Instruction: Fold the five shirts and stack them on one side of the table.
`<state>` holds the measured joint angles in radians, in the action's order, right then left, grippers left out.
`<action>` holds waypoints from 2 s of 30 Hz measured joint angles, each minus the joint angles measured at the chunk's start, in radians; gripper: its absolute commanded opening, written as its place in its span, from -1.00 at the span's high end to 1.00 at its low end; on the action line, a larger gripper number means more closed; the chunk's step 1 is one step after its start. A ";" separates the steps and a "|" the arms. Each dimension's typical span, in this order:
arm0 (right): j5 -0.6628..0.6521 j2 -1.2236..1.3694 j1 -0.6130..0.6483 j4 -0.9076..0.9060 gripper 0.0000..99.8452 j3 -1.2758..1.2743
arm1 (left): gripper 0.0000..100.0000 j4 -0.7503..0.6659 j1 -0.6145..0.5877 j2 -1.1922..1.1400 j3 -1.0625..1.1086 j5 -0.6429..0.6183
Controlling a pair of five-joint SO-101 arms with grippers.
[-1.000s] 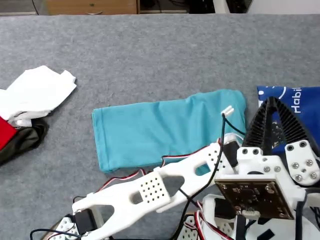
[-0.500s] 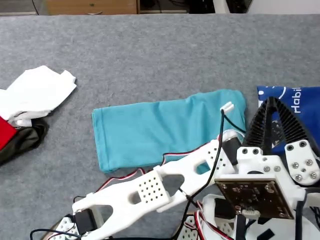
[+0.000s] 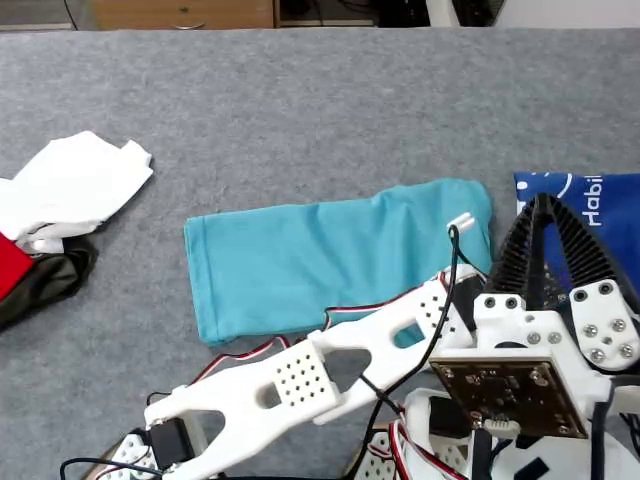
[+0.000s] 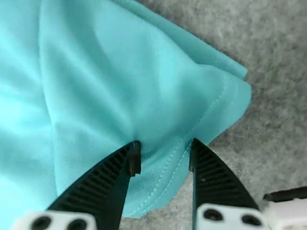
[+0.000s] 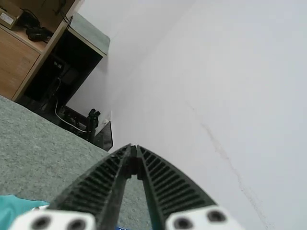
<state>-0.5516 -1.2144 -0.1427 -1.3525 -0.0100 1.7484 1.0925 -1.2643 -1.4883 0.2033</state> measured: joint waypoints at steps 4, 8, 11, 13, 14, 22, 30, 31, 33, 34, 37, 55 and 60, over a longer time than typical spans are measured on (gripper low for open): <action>0.000 0.000 0.000 0.000 1.00 0.000 | 0.63 0.000 0.003 0.017 0.008 0.035; 0.000 0.000 0.000 0.000 1.00 0.000 | 0.63 0.000 0.003 0.071 0.008 0.046; 0.000 0.000 0.000 0.000 1.00 0.000 | 0.63 0.000 0.003 0.104 0.029 0.046; 0.000 0.000 0.000 0.000 1.00 0.000 | 0.63 0.000 0.003 0.129 0.072 0.046; 0.000 0.000 0.000 0.000 1.00 0.000 | 0.63 0.000 0.003 0.143 0.101 0.046; 0.000 0.000 0.000 0.000 1.00 0.000 | 0.63 0.000 0.003 0.186 0.250 0.046; 0.000 0.000 0.000 0.000 1.00 -0.029 | 0.63 -0.055 0.002 0.152 0.262 0.048; 0.000 0.000 -0.002 0.000 1.00 -0.034 | 0.64 -0.060 0.000 0.135 0.262 0.048; 0.000 0.000 -0.002 0.000 1.00 -0.035 | 0.64 -0.061 -0.003 0.117 0.261 0.048; 0.000 0.000 0.000 0.000 1.00 -0.035 | 0.64 -0.061 -0.003 0.112 0.259 0.048; 0.000 0.000 -0.002 0.000 1.00 -0.035 | 0.72 -0.064 -0.005 0.104 0.252 0.049; 0.000 0.000 0.000 0.000 1.00 -0.035 | 0.96 -0.061 -0.014 0.083 0.052 0.049; 0.000 0.000 0.000 0.000 1.00 -0.035 | 0.96 -0.058 -0.066 0.083 0.000 0.049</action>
<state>-0.5516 -1.2144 -0.1427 -1.3525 -0.0453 1.6901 1.0265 -1.1815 -1.4883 0.2524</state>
